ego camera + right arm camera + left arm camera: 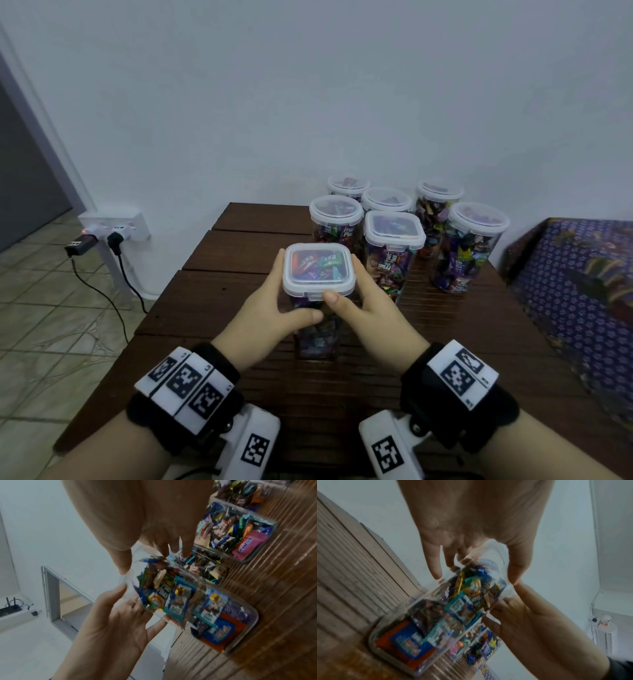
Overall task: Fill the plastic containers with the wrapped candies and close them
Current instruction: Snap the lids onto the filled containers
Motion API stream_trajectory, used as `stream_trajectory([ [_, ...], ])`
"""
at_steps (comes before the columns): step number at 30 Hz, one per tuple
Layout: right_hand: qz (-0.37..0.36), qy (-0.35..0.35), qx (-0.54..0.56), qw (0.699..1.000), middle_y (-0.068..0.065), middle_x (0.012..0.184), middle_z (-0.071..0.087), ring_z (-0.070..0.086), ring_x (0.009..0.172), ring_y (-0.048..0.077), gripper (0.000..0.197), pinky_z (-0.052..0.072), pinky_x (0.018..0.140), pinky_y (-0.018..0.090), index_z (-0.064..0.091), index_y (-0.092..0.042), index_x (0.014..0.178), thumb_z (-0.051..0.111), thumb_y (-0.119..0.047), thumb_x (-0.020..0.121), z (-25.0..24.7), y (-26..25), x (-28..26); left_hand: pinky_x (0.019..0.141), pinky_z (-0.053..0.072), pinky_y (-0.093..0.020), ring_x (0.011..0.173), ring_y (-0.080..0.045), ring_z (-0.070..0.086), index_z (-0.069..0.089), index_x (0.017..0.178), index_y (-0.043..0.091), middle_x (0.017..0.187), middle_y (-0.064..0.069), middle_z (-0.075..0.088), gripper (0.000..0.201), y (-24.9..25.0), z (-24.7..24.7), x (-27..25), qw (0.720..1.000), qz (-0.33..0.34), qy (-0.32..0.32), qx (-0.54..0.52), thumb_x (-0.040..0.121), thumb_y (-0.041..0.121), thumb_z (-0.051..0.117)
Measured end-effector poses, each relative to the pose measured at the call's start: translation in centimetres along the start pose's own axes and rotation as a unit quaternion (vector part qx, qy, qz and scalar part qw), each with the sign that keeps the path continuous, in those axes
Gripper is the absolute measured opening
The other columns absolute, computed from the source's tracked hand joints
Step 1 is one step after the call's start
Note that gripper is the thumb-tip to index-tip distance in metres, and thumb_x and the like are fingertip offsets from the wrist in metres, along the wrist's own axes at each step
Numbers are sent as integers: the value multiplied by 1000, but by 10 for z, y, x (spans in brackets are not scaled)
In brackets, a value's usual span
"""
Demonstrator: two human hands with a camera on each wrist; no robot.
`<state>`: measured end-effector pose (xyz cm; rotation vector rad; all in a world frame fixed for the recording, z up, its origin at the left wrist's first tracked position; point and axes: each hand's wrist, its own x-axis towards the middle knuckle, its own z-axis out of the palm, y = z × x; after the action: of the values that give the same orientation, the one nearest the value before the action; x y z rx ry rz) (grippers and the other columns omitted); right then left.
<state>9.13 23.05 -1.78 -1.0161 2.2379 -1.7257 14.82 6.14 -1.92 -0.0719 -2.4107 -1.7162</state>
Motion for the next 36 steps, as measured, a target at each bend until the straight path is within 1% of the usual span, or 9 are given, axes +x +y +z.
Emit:
stream_trajectory([
  [4,16,-17,-13,1000,-19,132,52,45,125,0,62,37,108,40,38,-39,135,61,-52,79,-8,-2,4,102,42,-28,116,-4,54,43,135,24,120,15,58,50,15,-12,15,995,-20,80,-63,89,19,61],
  [7,25,-20,-35,999,-19,130,52,46,122,-3,61,37,108,39,34,-41,133,67,-41,82,-8,-2,7,89,46,-12,100,-1,59,61,114,17,110,7,64,23,27,-20,38,995,-23,94,-9,94,25,52],
  [10,40,-18,-28,999,-23,130,52,46,122,-5,65,37,108,39,33,-44,135,67,-46,80,-7,0,9,74,46,-7,86,-1,60,67,107,10,99,4,67,23,33,-24,60,998,-36,53,17,94,23,53],
  [16,31,-14,-24,999,-18,130,53,48,123,2,75,39,106,42,32,-36,141,63,-56,76,-6,2,9,87,49,-33,82,-11,63,70,85,24,86,5,70,13,20,-25,74,995,-48,-5,85,92,21,59],
  [20,23,-10,-22,999,-18,130,53,48,122,-1,68,38,107,35,32,-32,142,65,-43,83,-6,4,9,77,47,-28,75,-10,61,68,81,22,80,4,67,15,19,-23,73,996,-51,-1,74,92,20,57],
  [26,13,-6,-18,1000,-19,130,53,47,121,-5,65,37,105,25,31,-33,142,66,-32,87,-4,5,9,80,47,-34,74,-12,60,68,79,21,78,3,67,17,20,-23,73,995,-61,-4,73,92,22,57],
  [31,-13,-44,-149,988,-13,133,50,45,124,2,70,37,106,30,37,-28,139,72,-37,80,-22,-7,13,86,45,-28,91,-7,59,67,98,29,97,11,64,12,24,-24,67,982,-23,24,185,92,30,57],
  [34,4,-47,-298,953,1,150,31,25,140,14,79,21,115,28,30,-17,146,70,-34,80,-43,-19,19,86,39,-22,103,-4,53,58,124,26,110,12,54,33,33,-25,58,969,17,56,241,92,35,55],
  [36,17,-31,-361,932,3,156,19,14,143,13,78,11,114,23,27,-13,147,67,-26,81,-56,-27,25,89,37,-21,110,-3,50,52,132,27,119,13,51,59,38,-26,52,969,29,29,245,82,57,57],
])
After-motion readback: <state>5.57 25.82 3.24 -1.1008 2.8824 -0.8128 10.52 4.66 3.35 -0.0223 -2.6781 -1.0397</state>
